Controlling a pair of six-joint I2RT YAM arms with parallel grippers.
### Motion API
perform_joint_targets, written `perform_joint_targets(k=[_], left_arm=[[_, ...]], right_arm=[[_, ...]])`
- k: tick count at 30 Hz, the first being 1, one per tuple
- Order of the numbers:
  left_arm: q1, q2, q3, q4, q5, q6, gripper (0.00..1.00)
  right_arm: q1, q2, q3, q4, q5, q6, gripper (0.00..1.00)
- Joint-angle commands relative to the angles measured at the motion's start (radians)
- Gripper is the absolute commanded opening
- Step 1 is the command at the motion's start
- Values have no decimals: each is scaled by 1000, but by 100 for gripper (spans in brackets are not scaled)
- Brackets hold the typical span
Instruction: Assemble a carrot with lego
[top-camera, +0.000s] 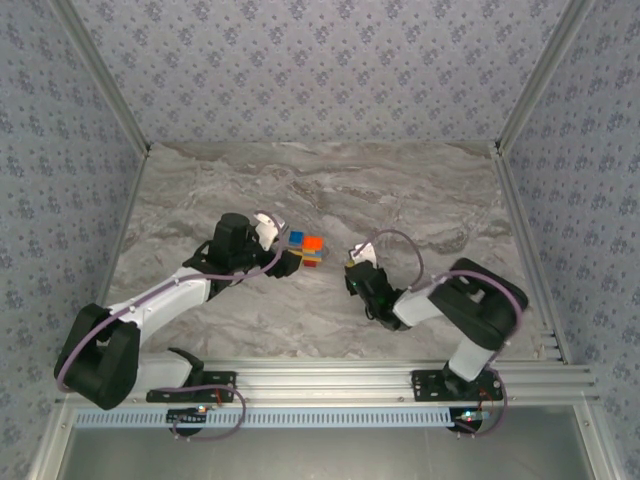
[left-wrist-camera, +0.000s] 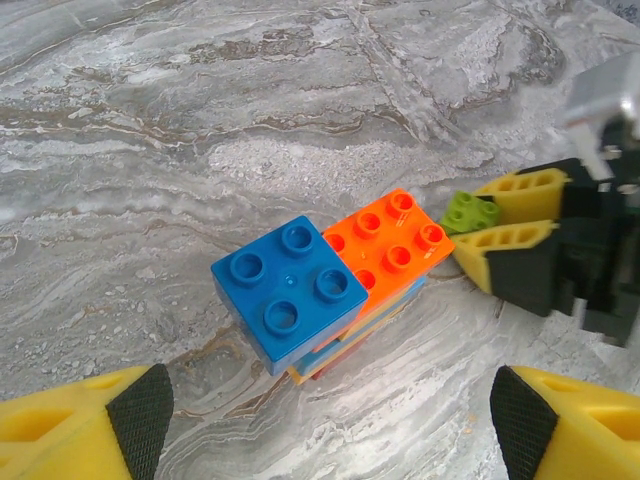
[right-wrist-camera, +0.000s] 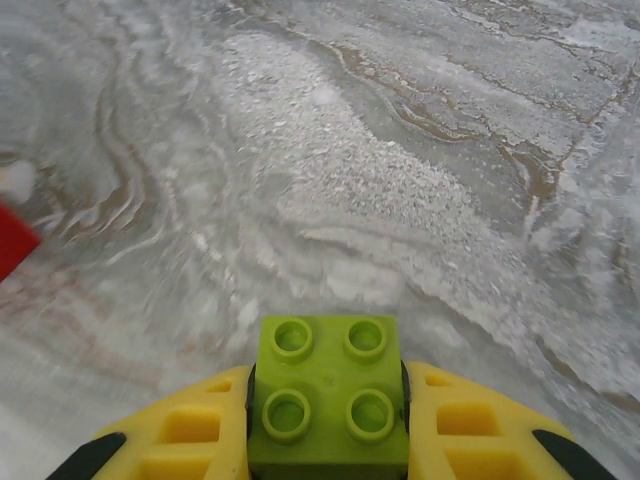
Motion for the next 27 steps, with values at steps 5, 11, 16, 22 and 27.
perform_joint_targets(k=[5,11,16,22,27], left_arm=[[8,-14,23,4,13,18,85],[7,-14,22,-2,47,26,85],[8,-11,23,3,87,38,85],[12,25,10,40,167,86,85],[57,86,-19,139,278,126,85]], right_arm=[[-4,-390,3,-409,-207,-71,18],[-183,-631,155,-724,-755,-210,23],[-293,-621,285,-869,-1125,-309,22],[-332,-533,375,-875,-1394,-365,19],[-340,-469,471,-1005,-1403,-499,17]])
